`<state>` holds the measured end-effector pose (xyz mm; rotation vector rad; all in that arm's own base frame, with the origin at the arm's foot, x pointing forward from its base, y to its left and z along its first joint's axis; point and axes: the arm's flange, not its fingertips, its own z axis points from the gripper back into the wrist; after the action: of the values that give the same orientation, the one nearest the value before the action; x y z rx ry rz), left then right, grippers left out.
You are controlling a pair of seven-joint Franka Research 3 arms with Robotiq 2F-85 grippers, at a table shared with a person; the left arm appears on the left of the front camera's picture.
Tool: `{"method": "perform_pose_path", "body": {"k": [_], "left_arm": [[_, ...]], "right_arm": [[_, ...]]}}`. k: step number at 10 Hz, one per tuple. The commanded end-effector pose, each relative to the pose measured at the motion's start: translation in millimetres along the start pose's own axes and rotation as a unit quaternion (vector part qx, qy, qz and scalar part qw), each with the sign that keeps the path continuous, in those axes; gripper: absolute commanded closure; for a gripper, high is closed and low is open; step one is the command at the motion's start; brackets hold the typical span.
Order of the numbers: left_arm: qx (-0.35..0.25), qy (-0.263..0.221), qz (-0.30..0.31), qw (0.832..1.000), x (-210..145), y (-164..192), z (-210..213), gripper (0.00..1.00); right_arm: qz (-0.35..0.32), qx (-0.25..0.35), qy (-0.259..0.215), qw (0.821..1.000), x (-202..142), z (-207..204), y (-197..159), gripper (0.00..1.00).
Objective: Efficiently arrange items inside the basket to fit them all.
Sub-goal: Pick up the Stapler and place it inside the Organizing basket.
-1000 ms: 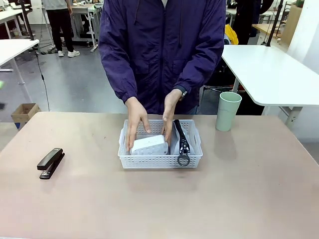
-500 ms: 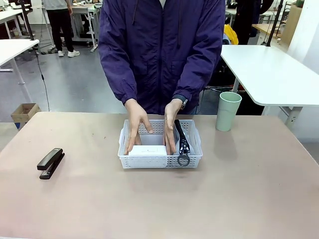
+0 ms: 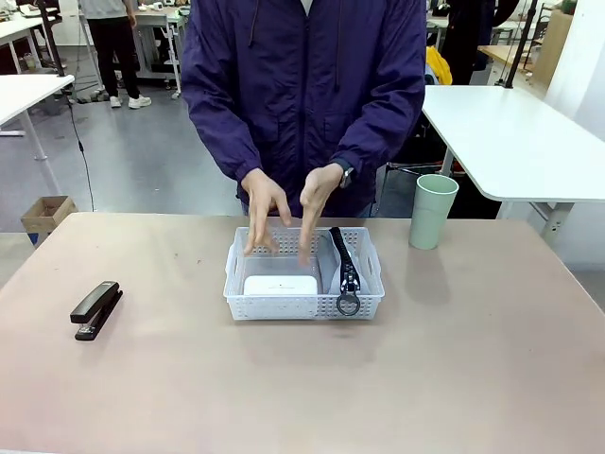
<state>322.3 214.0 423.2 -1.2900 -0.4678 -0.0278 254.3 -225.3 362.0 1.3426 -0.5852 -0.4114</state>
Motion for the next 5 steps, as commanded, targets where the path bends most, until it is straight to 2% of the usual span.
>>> {"method": "perform_pose_path", "body": {"k": [1,5], "left_arm": [[-0.004,0.005,-0.003,1.000,-4.4,0.3,-2.3,0.00],[-0.004,0.005,-0.003,1.000,-4.4,0.3,-2.3,0.00]], "right_arm": [[0.009,0.008,-0.006,1.000,0.5,-1.3,1.7,0.00],[0.009,0.008,-0.006,1.000,0.5,-1.3,1.7,0.00]]}}
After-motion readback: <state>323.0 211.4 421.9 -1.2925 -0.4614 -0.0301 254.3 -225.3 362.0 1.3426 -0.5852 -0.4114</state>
